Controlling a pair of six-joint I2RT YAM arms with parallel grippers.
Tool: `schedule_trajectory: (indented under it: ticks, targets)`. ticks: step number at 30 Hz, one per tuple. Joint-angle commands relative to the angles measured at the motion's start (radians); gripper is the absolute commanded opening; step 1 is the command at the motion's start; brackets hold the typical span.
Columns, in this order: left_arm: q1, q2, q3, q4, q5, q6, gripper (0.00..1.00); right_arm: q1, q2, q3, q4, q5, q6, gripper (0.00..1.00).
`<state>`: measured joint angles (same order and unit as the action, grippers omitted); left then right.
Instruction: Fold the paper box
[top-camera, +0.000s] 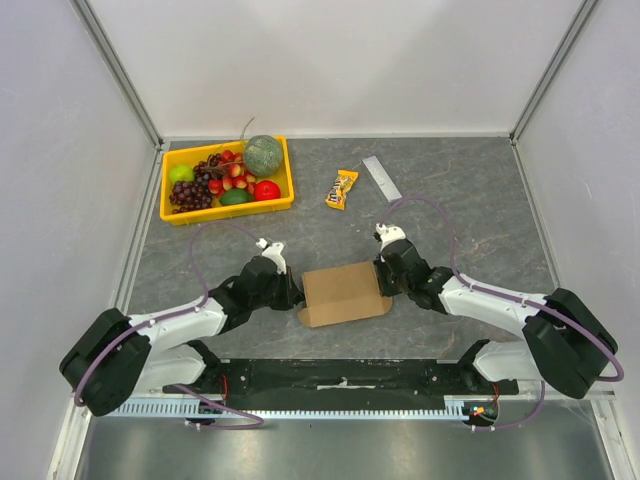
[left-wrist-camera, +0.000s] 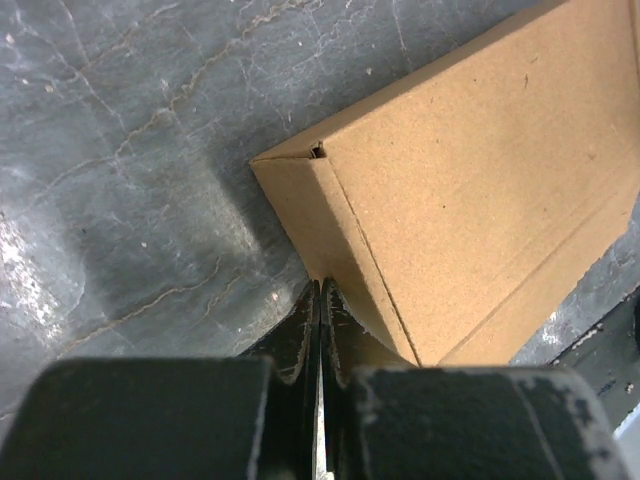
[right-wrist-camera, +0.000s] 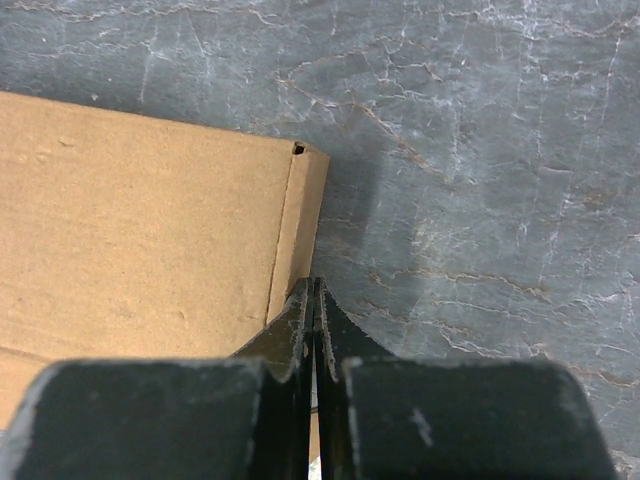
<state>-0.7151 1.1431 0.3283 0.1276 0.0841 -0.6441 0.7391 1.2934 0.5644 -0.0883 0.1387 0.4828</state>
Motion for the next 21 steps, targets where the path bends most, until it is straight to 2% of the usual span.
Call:
schedule_trajectory:
  ticks: [1,9,21]
  targets:
    - [-0.003,0.049,0.087,0.035,-0.015,0.07,0.02,0.0,-0.006,-0.014,0.05,-0.051,0.039,0.02]
    - [-0.001,0.201,0.227,-0.013,-0.05,0.167,0.02,0.002,-0.039,-0.023,0.05,0.028,0.089,0.02]
    - [0.0,0.325,0.393,-0.12,-0.127,0.228,0.02,-0.004,0.033,0.097,0.013,0.102,0.062,0.03]
